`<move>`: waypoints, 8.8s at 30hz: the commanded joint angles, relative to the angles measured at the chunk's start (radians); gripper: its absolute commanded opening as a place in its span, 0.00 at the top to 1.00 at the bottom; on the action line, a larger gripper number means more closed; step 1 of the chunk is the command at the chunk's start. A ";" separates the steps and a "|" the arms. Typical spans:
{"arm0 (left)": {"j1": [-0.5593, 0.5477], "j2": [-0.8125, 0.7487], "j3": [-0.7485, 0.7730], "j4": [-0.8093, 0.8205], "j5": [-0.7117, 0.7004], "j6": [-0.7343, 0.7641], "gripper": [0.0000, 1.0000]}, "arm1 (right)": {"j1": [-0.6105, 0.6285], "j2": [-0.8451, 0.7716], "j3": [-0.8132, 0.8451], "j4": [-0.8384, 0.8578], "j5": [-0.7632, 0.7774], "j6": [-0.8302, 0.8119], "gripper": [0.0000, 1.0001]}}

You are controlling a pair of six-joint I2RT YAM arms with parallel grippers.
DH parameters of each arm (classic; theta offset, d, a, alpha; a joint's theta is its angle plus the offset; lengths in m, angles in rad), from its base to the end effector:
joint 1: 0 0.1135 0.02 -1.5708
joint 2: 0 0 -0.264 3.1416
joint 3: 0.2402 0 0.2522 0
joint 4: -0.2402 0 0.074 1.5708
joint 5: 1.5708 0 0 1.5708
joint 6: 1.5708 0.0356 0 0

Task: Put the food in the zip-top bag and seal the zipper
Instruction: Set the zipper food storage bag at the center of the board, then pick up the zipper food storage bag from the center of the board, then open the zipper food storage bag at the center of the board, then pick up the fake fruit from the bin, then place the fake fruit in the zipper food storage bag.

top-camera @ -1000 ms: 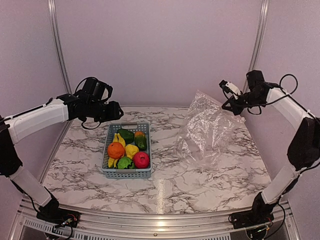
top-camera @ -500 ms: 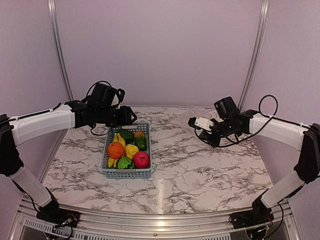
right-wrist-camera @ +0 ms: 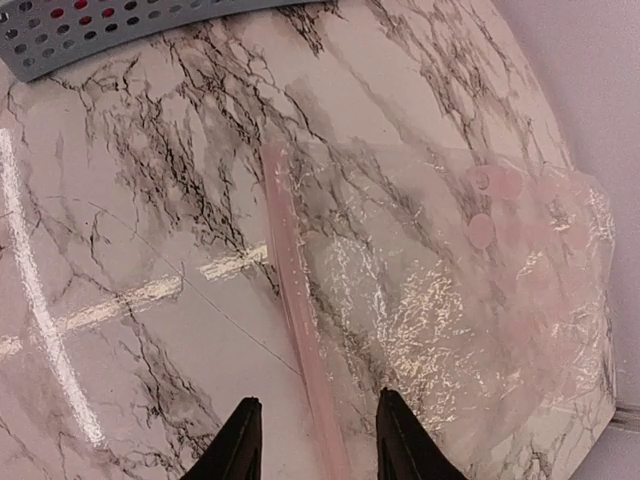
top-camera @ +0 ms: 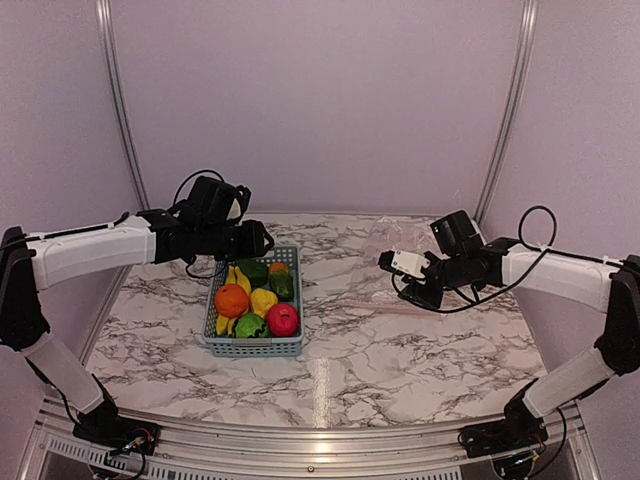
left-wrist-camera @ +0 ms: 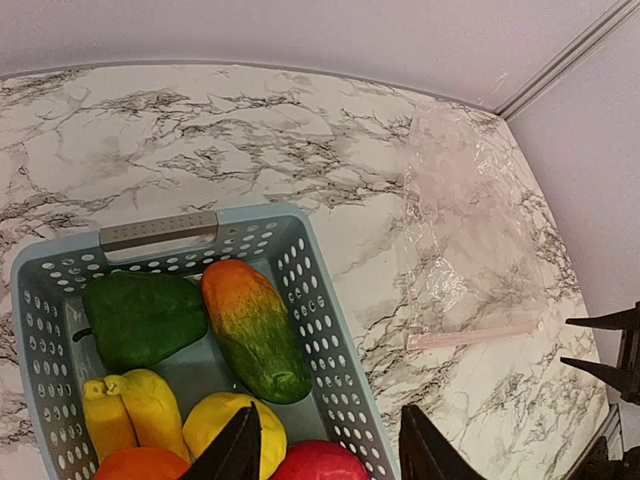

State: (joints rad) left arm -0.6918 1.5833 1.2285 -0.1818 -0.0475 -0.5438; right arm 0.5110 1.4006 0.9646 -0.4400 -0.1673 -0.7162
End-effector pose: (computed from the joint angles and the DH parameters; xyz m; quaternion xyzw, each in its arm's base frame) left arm 0.2845 -0.2335 0.2926 0.0525 0.8675 -0.2695 0.4148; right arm 0.2523 0.1482 0.2408 -0.5628 0.7497 0.0434 0.3455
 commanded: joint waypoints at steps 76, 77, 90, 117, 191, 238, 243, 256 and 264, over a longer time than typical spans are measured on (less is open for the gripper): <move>-0.255 0.538 0.410 0.391 -0.173 -0.370 0.53 | 0.023 0.170 0.315 0.118 -0.098 0.434 1.00; -0.255 0.553 0.430 0.376 -0.180 -0.373 0.54 | 0.024 0.165 0.316 0.118 -0.093 0.434 1.00; -0.255 0.612 0.447 0.352 -0.207 -0.385 0.85 | 0.024 0.066 0.280 0.209 0.298 0.389 1.00; -0.254 0.066 0.028 0.403 -0.140 0.117 0.01 | -0.073 0.074 0.296 0.265 0.325 0.353 1.00; 0.018 0.091 -0.134 -0.290 -0.095 0.220 0.18 | -0.049 0.199 0.198 0.198 -0.068 0.253 1.00; -0.242 0.235 0.152 0.696 -0.128 -0.103 0.46 | 0.012 0.299 0.651 -0.177 -0.213 0.429 1.00; -0.242 0.281 0.166 0.711 -0.141 -0.129 0.46 | -0.004 0.283 0.667 -0.191 -0.262 0.488 1.00; -0.242 0.390 0.302 0.524 -0.334 -0.179 0.43 | -0.037 0.263 0.683 -0.199 -0.368 0.553 1.00; -0.254 0.435 0.342 0.458 -0.378 -0.248 0.39 | -0.064 0.245 0.675 -0.173 -0.424 0.585 1.00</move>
State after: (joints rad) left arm -0.9325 1.9858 1.5402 0.3462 -0.3779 -0.7536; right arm 0.4702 1.6836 1.6077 -0.6250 -0.5308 -0.1635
